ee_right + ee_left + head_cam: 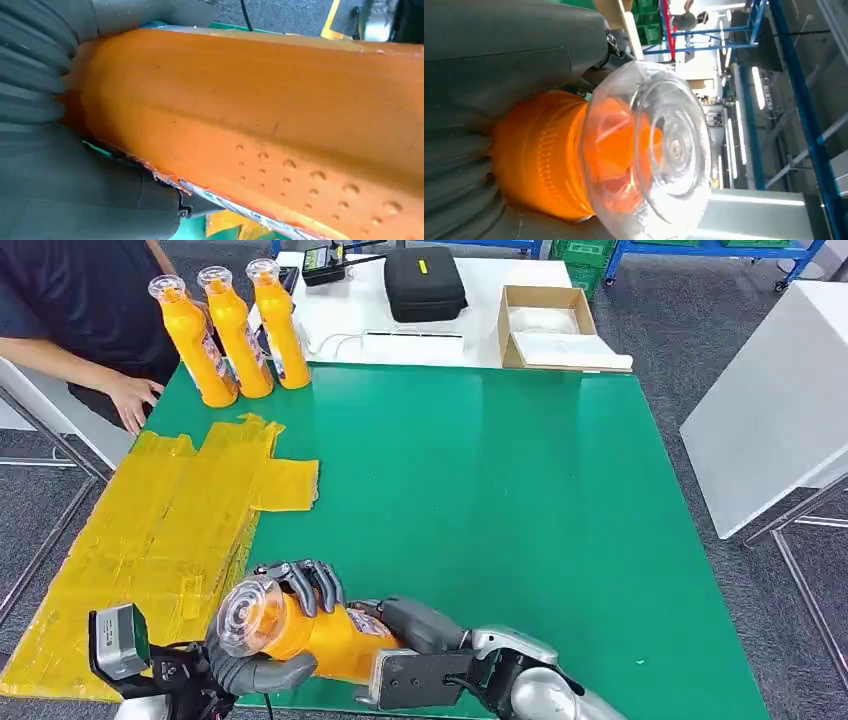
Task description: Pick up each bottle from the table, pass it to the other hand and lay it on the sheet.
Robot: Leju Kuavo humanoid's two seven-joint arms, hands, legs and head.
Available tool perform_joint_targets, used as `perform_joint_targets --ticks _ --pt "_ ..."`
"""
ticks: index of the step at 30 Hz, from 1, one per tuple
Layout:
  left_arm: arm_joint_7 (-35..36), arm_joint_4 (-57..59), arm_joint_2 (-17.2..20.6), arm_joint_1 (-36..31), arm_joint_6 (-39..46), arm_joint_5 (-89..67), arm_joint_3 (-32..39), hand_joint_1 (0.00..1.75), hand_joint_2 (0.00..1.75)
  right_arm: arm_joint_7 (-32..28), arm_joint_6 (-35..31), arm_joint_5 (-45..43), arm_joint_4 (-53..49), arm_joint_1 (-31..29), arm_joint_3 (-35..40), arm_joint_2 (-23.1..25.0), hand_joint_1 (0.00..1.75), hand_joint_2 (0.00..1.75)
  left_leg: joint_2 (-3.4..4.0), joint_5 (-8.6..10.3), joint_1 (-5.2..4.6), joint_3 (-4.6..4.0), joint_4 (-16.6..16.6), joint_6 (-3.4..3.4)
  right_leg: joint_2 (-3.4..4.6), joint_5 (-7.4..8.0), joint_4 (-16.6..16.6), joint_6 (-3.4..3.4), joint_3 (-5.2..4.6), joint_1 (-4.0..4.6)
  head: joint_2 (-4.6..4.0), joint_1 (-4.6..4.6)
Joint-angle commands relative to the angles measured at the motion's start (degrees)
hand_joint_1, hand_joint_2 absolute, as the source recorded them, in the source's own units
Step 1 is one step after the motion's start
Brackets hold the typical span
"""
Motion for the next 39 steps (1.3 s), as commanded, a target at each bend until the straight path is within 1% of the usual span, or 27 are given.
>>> perform_joint_targets --ticks 1,9,10,16,17,18,19,20,23,24,26,27,29,31,33,35,36,38,39 --pt "0.03 3.33 0.41 -2.0 -0.09 0.18 -0.41 1.75 1.75 -0.29 1.35 0.83 4.02 0.5 2.54 -0.97 1.75 1.75 -0.08 0.0 0.0 0.26 -0.12 0.05 -0.08 -0.04 -0.12 -0.1 0.29 0.03 0.0 0.0" --pt "0.03 3.33 0.41 -2.0 -0.09 0.18 -0.41 1.75 1.75 -0.29 1.35 0.83 4.02 0.5 2.54 -0.97 1.75 1.75 -0.05 0.01 0.0 0.13 -0.07 0.03 -0.05 -0.02 -0.07 -0.06 0.15 0.01 0.0 0.0" --pt "0.03 3.33 0.41 -2.0 -0.09 0.18 -0.41 1.75 1.75 -0.29 1.35 0.83 4.02 0.5 2.54 -0.97 1.75 1.75 -0.07 0.0 0.0 0.25 -0.12 0.05 -0.08 -0.03 -0.11 -0.1 0.28 0.02 0.0 0.0" --pt "0.07 3.52 0.41 -2.04 -0.12 0.09 -0.44 1.75 1.75 -0.34 1.65 1.02 4.25 0.76 2.18 -0.97 1.75 1.75 -0.07 0.01 0.01 0.2 -0.09 0.04 -0.07 -0.02 -0.1 -0.08 0.23 0.03 0.0 0.0" --pt "0.05 3.5 0.36 -2.06 0.05 -0.28 -0.41 1.75 1.75 -0.32 1.71 1.15 4.23 0.86 1.99 -0.87 1.75 1.75 -0.08 0.01 0.0 0.3 -0.14 0.06 -0.09 -0.03 -0.15 -0.11 0.33 0.02 0.0 0.0" --pt "0.03 3.48 0.34 -2.05 0.06 -0.47 -0.47 1.75 1.75 -0.26 1.28 1.43 4.14 1.2 1.61 -0.79 1.61 1.75 -0.08 0.01 0.0 0.24 -0.12 0.05 -0.08 -0.03 -0.12 -0.1 0.28 0.02 0.0 0.0" --pt "0.02 3.42 0.3 -2.01 0.18 -0.63 -0.45 1.75 1.75 -0.28 0.67 1.54 4.02 1.63 1.14 -0.69 0.21 1.75 -0.08 0.02 -0.01 0.14 -0.08 0.04 -0.08 -0.02 -0.07 -0.06 0.16 0.01 0.0 0.0" --pt "-0.01 3.31 0.25 -2.0 0.34 -0.93 -0.44 1.75 1.75 -0.34 0.34 0.95 4.03 2.2 0.57 -0.5 0.0 1.75 -0.09 0.0 0.02 0.23 -0.1 0.05 -0.1 -0.03 -0.11 -0.09 0.27 0.04 0.0 0.0" --pt "-0.04 3.22 0.26 -2.0 0.35 -1.07 -0.51 1.75 1.75 -0.45 0.52 0.39 4.06 2.53 0.32 -0.61 0.0 1.75 -0.1 0.01 0.01 0.23 -0.11 0.06 -0.11 -0.03 -0.12 -0.09 0.27 0.03 0.0 0.0" --pt "-0.03 3.14 0.29 -2.0 0.35 -1.16 -0.58 1.75 1.75 -0.55 0.4 0.51 3.86 2.71 0.18 -0.72 0.0 0.0 -0.09 0.0 -0.01 0.22 -0.09 0.06 -0.1 -0.05 -0.09 -0.09 0.25 0.01 0.0 0.0" --pt "-0.2 3.01 0.25 -1.95 0.7 -1.81 -0.59 1.75 1.75 -0.92 -0.02 1.0 3.5 3.24 -0.23 -0.75 0.0 0.0 -0.06 0.0 -0.01 0.14 -0.07 0.04 -0.07 -0.02 -0.06 -0.06 0.16 0.0 0.0 0.0" --pt "-0.36 2.91 0.28 -1.92 0.86 -2.27 -0.63 1.75 1.75 -1.31 -0.61 2.32 3.15 3.45 -0.32 -0.87 0.0 0.0 -0.08 -0.02 0.0 0.27 -0.1 0.07 -0.09 -0.05 -0.11 -0.1 0.31 0.03 0.0 0.0" --pt "-0.53 2.75 0.25 -1.81 1.11 -2.77 -0.59 1.75 1.75 -1.62 -1.66 3.78 2.69 3.97 -0.76 -0.83 0.0 0.0 -0.12 0.0 0.0 0.26 -0.11 0.07 -0.12 -0.04 -0.12 -0.1 0.31 0.03 0.0 0.0" --pt "-0.92 2.27 0.22 -1.5 1.84 -4.38 -0.55 1.75 1.75 -2.21 -3.85 6.95 1.53 5.45 -1.92 -0.79 0.0 0.0 -0.09 0.01 -0.03 0.13 -0.07 0.05 -0.1 -0.03 -0.05 -0.06 0.15 -0.01 0.0 0.0" --pt "-1.02 1.91 0.26 -1.13 2.08 -4.91 -0.55 1.75 1.75 -2.64 -4.82 7.75 0.32 7.39 -3.56 -0.58 0.0 0.0 -0.12 -0.01 0.0 0.22 -0.09 0.06 -0.12 -0.06 -0.09 -0.1 0.25 0.02 0.0 0.0" --pt "-1.36 1.52 0.25 -0.84 2.88 -6.38 -0.47 1.75 1.75 -3.12 -5.28 8.5 -0.56 8.59 -4.43 -0.73 0.0 0.0 -0.12 0.0 0.0 0.11 -0.04 0.04 -0.12 -0.05 -0.04 -0.07 0.15 0.02 0.0 0.0" --pt "-2.21 1.28 0.35 -0.37 3.62 -8.42 -0.26 1.75 1.75 -2.29 -6.0 9.44 -2.64 10.15 -5.05 -2.5 0.0 0.0 -0.14 -0.01 0.0 0.19 -0.07 0.06 -0.14 -0.07 -0.08 -0.1 0.24 0.02 0.0 0.02" --pt "-2.41 1.27 0.45 -0.2 3.54 -8.63 -0.29 1.75 1.75 -2.33 -6.05 9.46 -3.47 10.91 -5.37 -3.21 0.0 0.0 -0.1 -0.02 -0.01 0.11 -0.04 0.05 -0.11 -0.06 -0.04 -0.06 0.15 0.0 0.0 0.0" --pt "-2.46 1.26 0.47 -0.17 3.51 -8.66 -0.27 1.75 1.75 -2.35 -6.06 9.46 -3.76 11.12 -5.47 -3.43 0.0 0.0 -0.13 -0.04 -0.01 0.21 -0.06 0.08 -0.14 -0.09 -0.07 -0.09 0.27 0.01 0.0 0.0"
